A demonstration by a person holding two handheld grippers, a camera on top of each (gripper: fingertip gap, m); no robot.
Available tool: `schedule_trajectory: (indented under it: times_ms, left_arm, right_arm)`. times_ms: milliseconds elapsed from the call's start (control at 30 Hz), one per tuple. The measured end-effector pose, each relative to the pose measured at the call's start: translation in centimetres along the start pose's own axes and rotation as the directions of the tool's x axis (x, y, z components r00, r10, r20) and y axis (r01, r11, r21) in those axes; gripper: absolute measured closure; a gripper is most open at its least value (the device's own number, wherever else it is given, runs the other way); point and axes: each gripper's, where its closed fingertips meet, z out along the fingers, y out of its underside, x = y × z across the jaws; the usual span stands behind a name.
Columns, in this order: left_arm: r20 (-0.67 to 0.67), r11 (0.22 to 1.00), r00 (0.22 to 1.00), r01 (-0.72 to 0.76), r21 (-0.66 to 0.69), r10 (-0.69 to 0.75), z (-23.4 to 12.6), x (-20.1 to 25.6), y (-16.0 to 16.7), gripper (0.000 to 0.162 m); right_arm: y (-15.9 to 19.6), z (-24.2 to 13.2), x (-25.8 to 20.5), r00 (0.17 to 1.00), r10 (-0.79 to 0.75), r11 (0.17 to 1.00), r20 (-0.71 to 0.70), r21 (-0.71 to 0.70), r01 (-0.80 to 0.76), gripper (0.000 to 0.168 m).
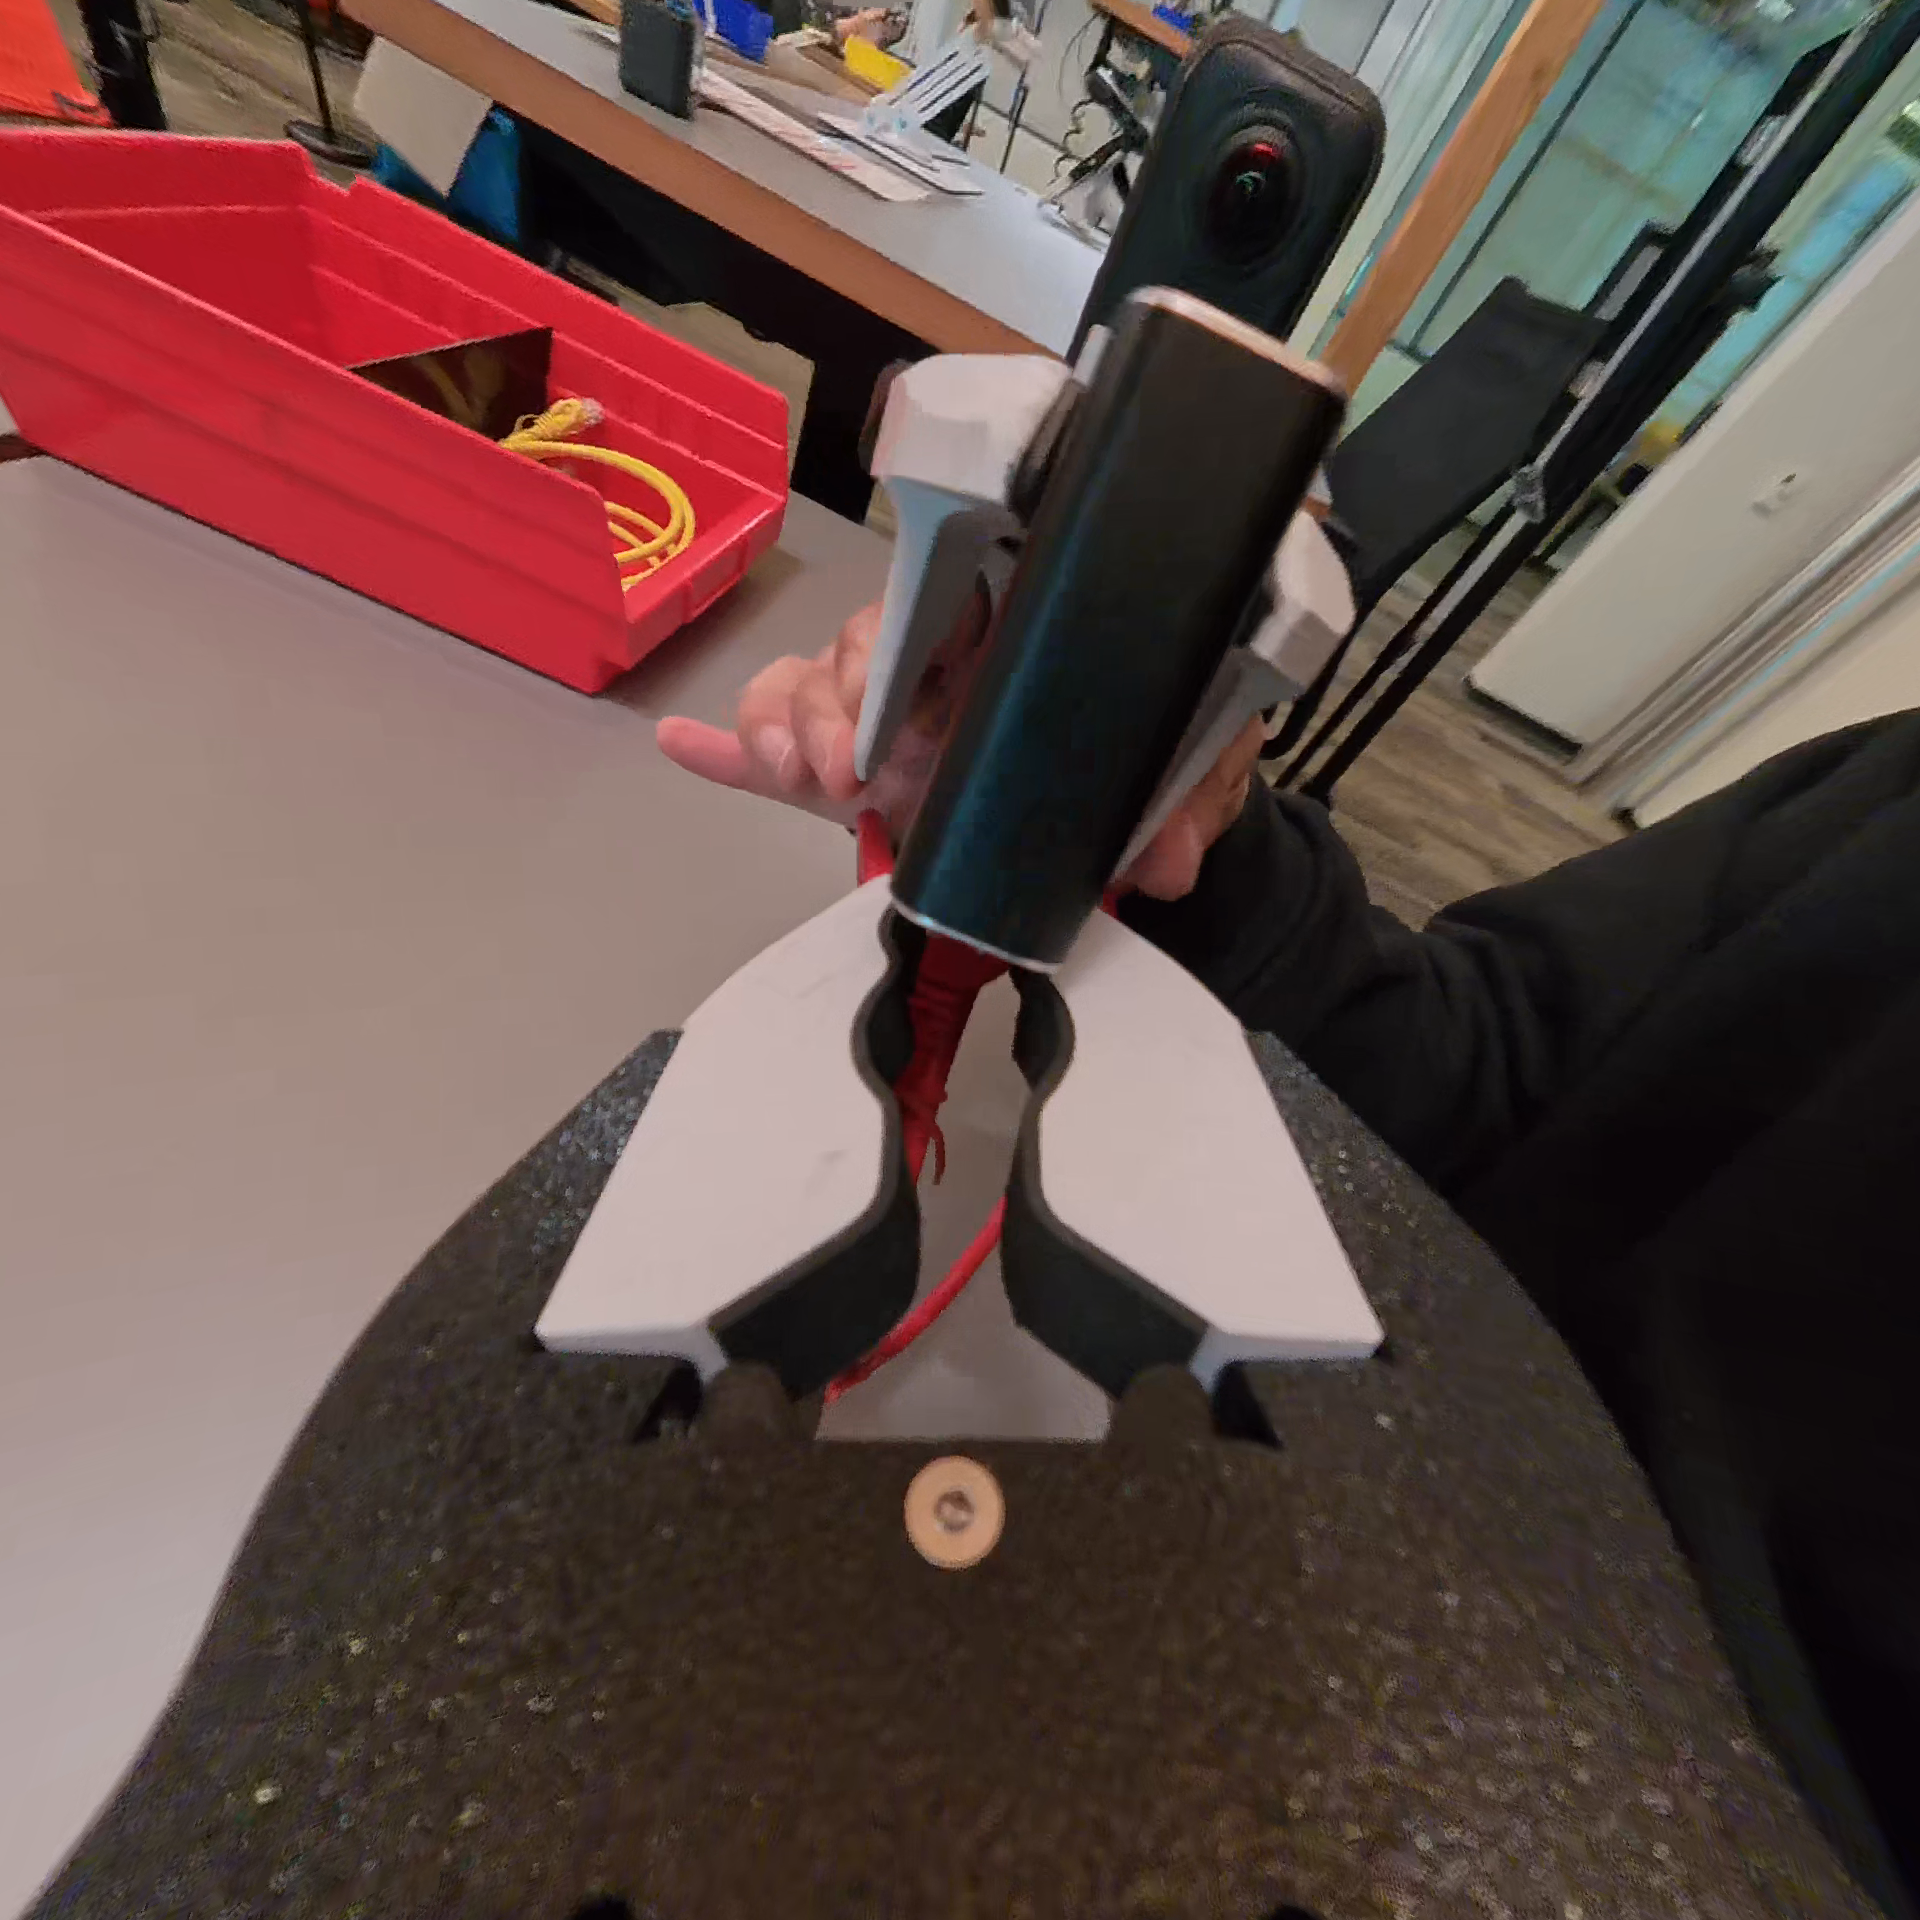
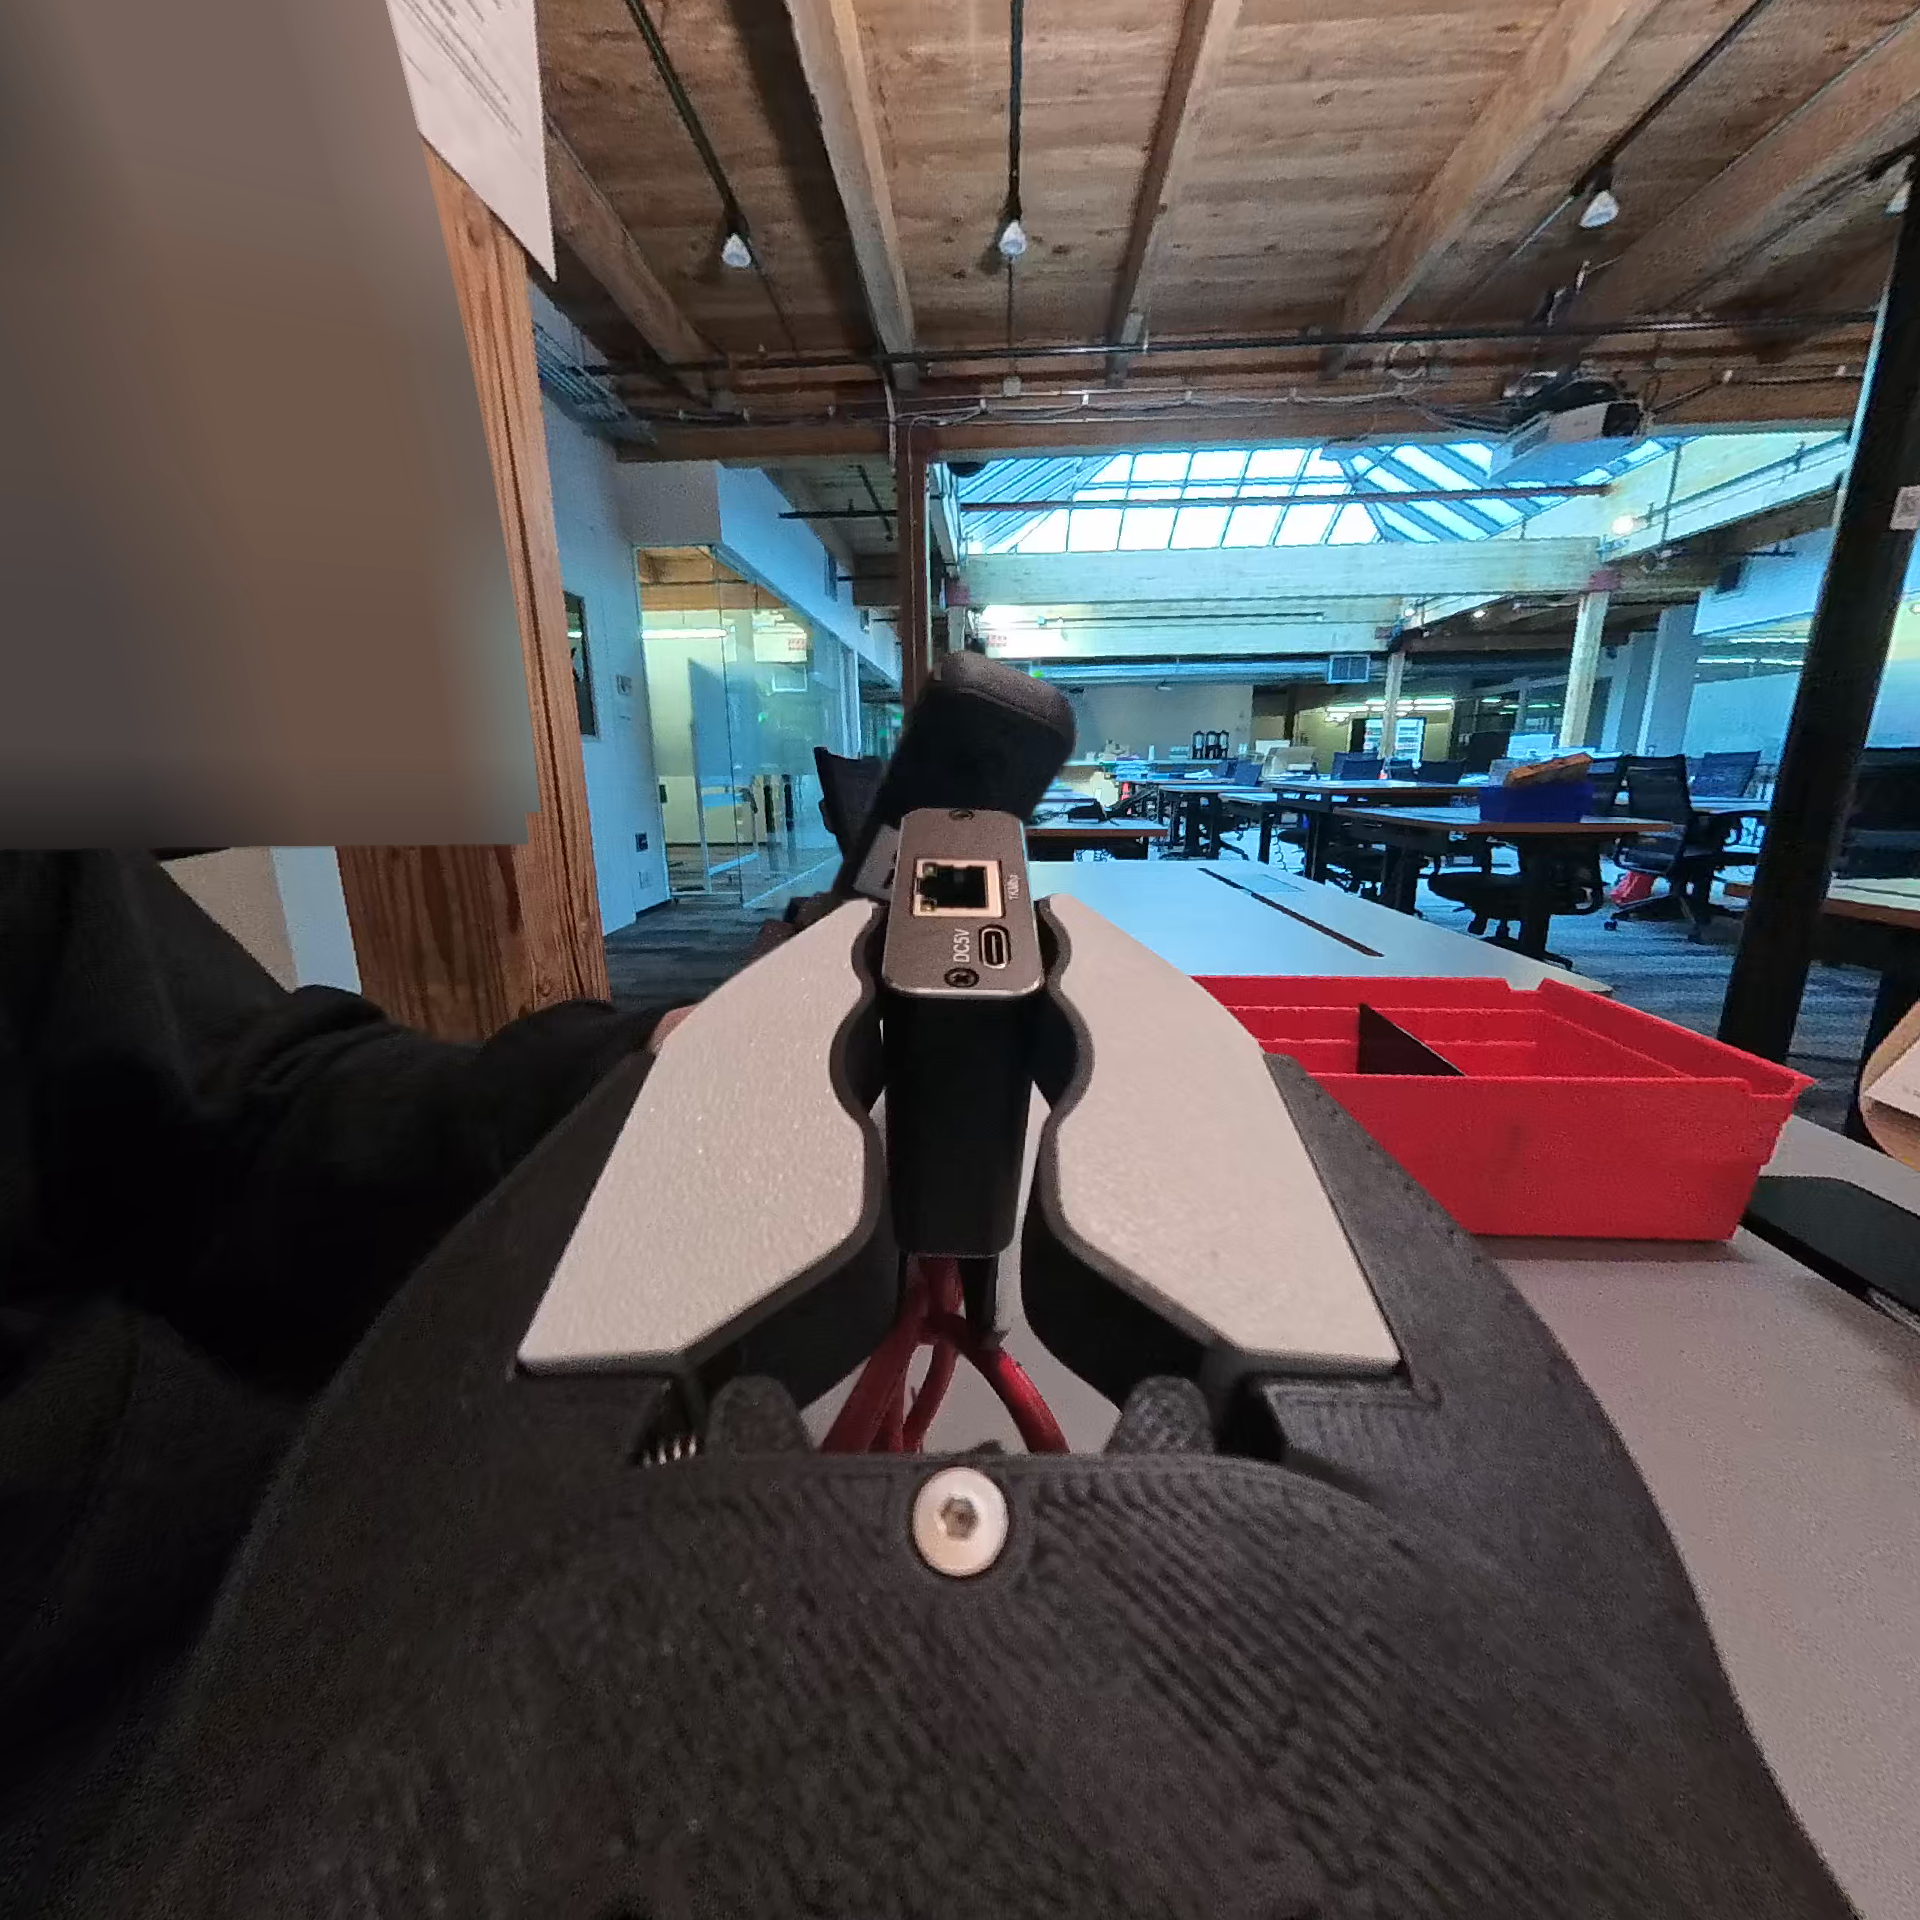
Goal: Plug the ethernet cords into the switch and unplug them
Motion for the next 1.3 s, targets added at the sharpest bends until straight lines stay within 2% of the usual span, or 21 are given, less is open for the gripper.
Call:
schedule_trajectory:
  times_ms: [200,400,533,667,967,1300]
  left_arm:
    - [-0.077,0.996,0.994,0.082,0.032,-0.079,0.3,-0.3,0.7,0.145]
    - [-0.113,0.989,0.984,0.141,0.036,-0.136,0.5,-1.1,1.5,0.145]
    - [-0.117,0.986,0.981,0.162,0.028,-0.158,0.6,-1.4,1.8,0.146]
    - [-0.108,0.986,0.981,0.164,0.026,-0.161,0.7,-1.7,1.4,0.146]
    - [-0.201,0.971,0.952,0.239,0.024,-0.23,1.2,-1.1,1.7,0.146]
    - [-0.223,0.949,0.926,0.315,0.015,-0.304,1.7,-1.6,1.8,0.146]
  right_arm:
    - [1.2,0.1,0.1,0.998,-0.059,0.995,-0.01,-0.086,0.058,0.141]
    - [2.4,0.0,0.7,0.998,-0.047,0.988,-0.03,-0.147,0.043,0.142]
    - [2.8,-0.2,1.4,0.998,-0.009,0.989,-0.06,-0.148,0.0,0.141]
    - [2.3,-0.7,2.2,0.994,0.068,0.994,-0.085,-0.078,-0.075,0.142]
    - [2.7,-0.8,1.4,0.997,-0.041,0.984,-0.063,-0.175,0.029,0.142]
    - [3.0,-1.6,2.8,0.99,0.058,0.985,-0.129,-0.155,-0.078,0.142]
